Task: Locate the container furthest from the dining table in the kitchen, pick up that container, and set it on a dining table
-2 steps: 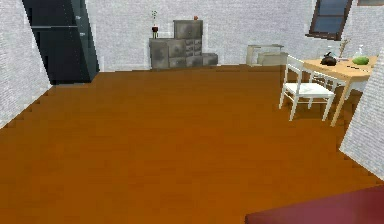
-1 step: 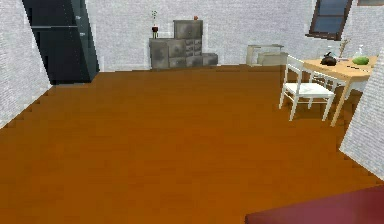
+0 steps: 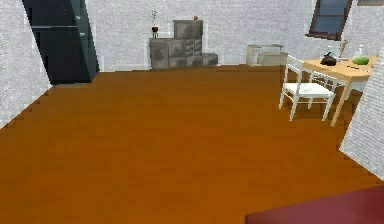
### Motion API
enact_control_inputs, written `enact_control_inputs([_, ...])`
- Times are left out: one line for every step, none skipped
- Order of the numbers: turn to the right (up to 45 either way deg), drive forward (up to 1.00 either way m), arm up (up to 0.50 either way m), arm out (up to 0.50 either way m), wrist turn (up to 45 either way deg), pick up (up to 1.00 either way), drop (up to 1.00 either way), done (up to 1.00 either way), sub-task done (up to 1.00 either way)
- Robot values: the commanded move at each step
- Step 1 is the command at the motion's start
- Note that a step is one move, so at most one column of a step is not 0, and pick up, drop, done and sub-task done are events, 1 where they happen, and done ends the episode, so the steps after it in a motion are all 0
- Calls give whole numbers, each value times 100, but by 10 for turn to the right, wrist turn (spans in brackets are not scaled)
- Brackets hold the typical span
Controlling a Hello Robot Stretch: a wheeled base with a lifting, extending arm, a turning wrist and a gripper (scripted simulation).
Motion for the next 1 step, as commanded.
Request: enact_control_inputs([0, 0, 0, 0, 450, 0, 0, 0, 0])
